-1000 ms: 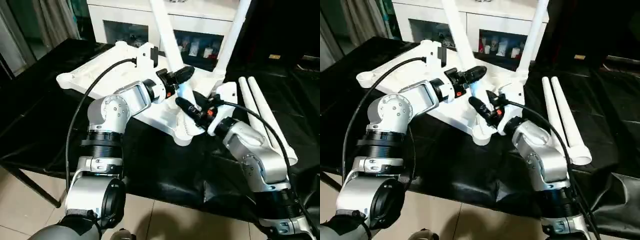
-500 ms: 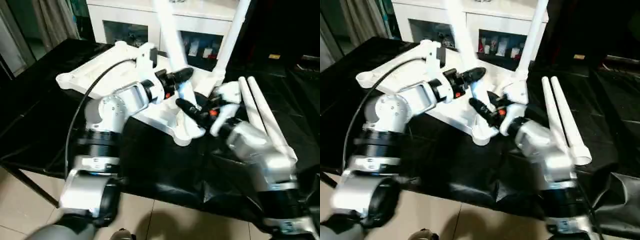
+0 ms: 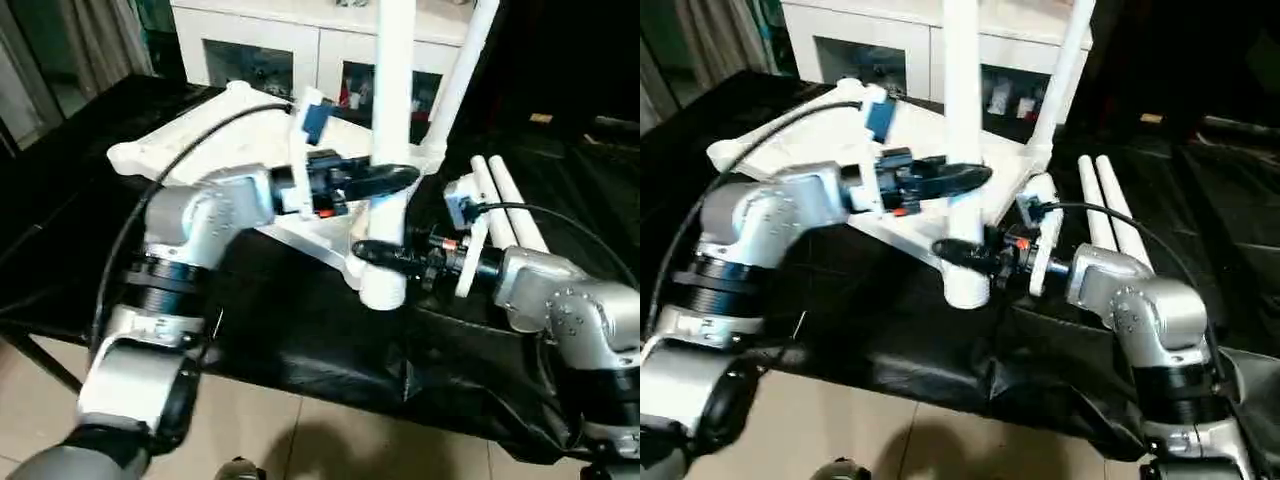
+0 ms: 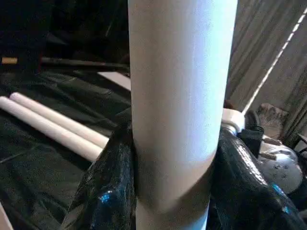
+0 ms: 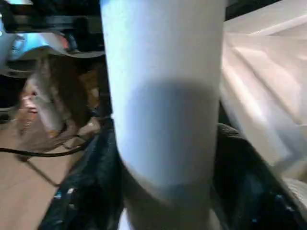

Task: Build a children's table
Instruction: Pick table leg

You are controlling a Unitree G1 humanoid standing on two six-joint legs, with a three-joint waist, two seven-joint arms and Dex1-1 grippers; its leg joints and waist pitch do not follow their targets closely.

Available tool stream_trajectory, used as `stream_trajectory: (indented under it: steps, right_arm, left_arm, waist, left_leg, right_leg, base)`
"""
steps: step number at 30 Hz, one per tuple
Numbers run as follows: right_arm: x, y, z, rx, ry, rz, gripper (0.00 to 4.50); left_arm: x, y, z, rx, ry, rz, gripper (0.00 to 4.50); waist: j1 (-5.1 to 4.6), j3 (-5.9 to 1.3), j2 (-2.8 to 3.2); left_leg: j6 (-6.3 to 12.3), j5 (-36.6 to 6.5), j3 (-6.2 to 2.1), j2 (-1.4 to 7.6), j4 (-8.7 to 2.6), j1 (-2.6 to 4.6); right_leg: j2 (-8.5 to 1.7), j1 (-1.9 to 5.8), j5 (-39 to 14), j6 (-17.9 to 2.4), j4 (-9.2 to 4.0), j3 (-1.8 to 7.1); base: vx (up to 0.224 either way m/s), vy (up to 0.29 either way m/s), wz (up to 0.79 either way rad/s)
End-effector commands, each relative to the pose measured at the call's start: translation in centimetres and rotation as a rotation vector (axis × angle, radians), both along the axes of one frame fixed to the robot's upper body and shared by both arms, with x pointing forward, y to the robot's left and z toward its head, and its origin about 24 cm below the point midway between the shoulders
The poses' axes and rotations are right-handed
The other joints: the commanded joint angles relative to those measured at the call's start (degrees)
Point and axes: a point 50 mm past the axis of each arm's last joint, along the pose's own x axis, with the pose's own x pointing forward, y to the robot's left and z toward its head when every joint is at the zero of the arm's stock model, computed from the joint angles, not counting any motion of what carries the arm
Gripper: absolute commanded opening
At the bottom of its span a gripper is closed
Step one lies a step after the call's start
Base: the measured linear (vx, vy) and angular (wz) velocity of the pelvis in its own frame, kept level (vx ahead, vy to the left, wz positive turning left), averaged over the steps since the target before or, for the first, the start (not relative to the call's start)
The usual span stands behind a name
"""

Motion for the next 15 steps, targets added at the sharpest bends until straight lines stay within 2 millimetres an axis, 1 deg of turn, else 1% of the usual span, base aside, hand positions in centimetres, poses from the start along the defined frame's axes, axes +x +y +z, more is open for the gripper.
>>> stream_trajectory:
  steps: [1, 2, 4, 5, 6, 9, 10, 11, 12, 13, 14, 15]
  right_arm:
    - [0.1, -0.4, 0.0, -0.021, 0.013, -0.018, 2.30]
    - [0.1, -0.3, -0.1, -0.020, 0.015, -0.012, 2.22]
    - [0.1, -0.2, -0.1, -0.016, 0.013, -0.012, 2.19]
    - [0.1, 0.0, -0.1, -0.007, 0.009, -0.017, 2.08]
    - [0.1, 0.0, -0.1, -0.005, 0.007, -0.021, 2.02]
    - [0.5, 0.2, -0.3, -0.007, -0.003, -0.064, 1.97]
    - [0.8, 0.3, -0.4, -0.023, -0.021, -0.099, 1.95]
    - [1.2, 0.5, -0.6, -0.053, -0.044, -0.152, 1.95]
    - [1.4, 0.6, -0.7, -0.064, -0.050, -0.177, 1.95]
    - [1.4, 0.6, -0.8, -0.067, -0.052, -0.184, 1.92]
    - [1.5, 0.8, -0.9, -0.074, -0.054, -0.211, 1.90]
    - [1.7, 1.2, -1.0, -0.075, -0.057, -0.256, 1.89]
  left_arm:
    - [-0.7, -0.3, 1.0, -0.052, -0.041, -0.060, 1.86]
    - [-0.8, -0.3, 0.9, -0.061, -0.034, -0.066, 1.86]
    - [-0.8, -0.4, 0.8, -0.061, -0.030, -0.067, 1.86]
    - [-0.8, -0.4, 0.6, -0.056, -0.029, -0.065, 1.86]
    - [-0.8, -0.4, 0.6, -0.055, -0.029, -0.064, 1.86]
    - [-0.6, -0.4, 0.5, -0.038, -0.036, -0.033, 1.86]
    - [-0.1, -0.5, 0.4, -0.016, -0.034, 0.024, 2.21]
    - [0.8, -0.5, 0.3, -0.004, 0.010, 0.119, 2.42]
    - [1.1, -0.6, 0.3, -0.003, 0.024, 0.163, 2.56]
    - [1.2, -0.6, 0.3, -0.003, 0.029, 0.176, 2.56]
    - [1.6, -0.6, 0.3, 0.007, 0.030, 0.229, 2.59]
    - [2.4, -0.7, 0.0, 0.077, -0.029, 0.361, 2.68]
  waist:
    - [0.05, -4.71, -0.78]
    - [0.12, -4.78, -0.59]
    - [0.16, -4.75, -0.77]
    - [0.27, -4.84, -0.69]
    - [0.23, -4.81, -0.83]
    - [0.18, -4.76, -0.86]
    - [0.27, -4.76, -0.66]
    - [0.16, -4.75, -0.57]
    - [0.18, -4.75, -0.74]
    - [0.25, -4.76, -0.65]
    - [0.32, -4.83, -0.52]
    - [0.47, -4.81, -0.55]
  left_leg:
    - [0.68, -6.4, 0.03, 1.17, -3.74, 0.83]
    - [0.55, -6.3, 0.02, 1.20, -3.68, 0.88]
    - [0.56, -6.2, 0.05, 1.13, -3.70, 0.78]
    - [0.46, -6.0, 0.03, 1.13, -3.68, 0.78]
    - [0.39, -5.9, 0.04, 1.07, -3.68, 0.69]
    - [0.08, -6.3, 0.02, 1.05, -3.74, 0.73]
    - [-0.13, -6.4, -0.02, 1.11, -3.76, 0.74]
    - [-0.50, -6.6, -0.01, 1.11, -3.73, 0.68]
    - [-0.78, -6.9, 0.02, 0.95, -3.68, 0.76]
    - [-0.83, -6.9, 0.02, 0.99, -3.71, 0.84]
    - [-0.98, -6.9, -0.09, 1.01, -3.70, 0.86]
    - [-0.96, -6.9, -0.18, 1.08, -3.82, 0.80]
  right_leg:
    - [-3.25, 3.68, -9.5, -9.9, -3.51, 2.81]
    - [-3.26, 3.66, -8.8, -10.3, -3.35, 2.79]
    - [-3.17, 3.75, -8.2, -10.5, -3.31, 2.77]
    - [-3.26, 3.78, -8.0, -10.5, -3.24, 2.80]
    - [-3.21, 3.82, -7.9, -10.4, -3.27, 2.77]
    - [-3.26, 3.78, -9.0, -10.1, -3.39, 2.77]
    - [-3.31, 3.71, -9.2, -10.0, -3.38, 2.78]
    - [-3.34, 3.67, -9.1, -9.9, -3.44, 2.80]
    - [-3.23, 3.67, -9.4, -9.6, -3.55, 2.75]
    - [-3.25, 3.66, -9.6, -9.5, -3.57, 2.78]
    - [-3.24, 3.65, -9.7, -9.4, -3.51, 2.76]
    - [-3.21, 3.67, -9.5, -9.1, -3.72, 2.78]
  base:
    - [0.000, 0.000, 0.00]
    - [0.000, 0.000, 0.00]
    - [0.000, 0.000, 0.00]
    - [0.000, 0.000, 0.00]
    - [0.000, 0.000, 0.00]
    - [0.000, 0.000, 0.00]
    - [0.000, 0.000, 0.00]
    - [0.000, 0.000, 0.00]
    - [0.000, 0.000, 0.00]
    - [0.000, 0.000, 0.00]
    - [0.000, 0.000, 0.00]
    - [0.000, 0.000, 0.00]
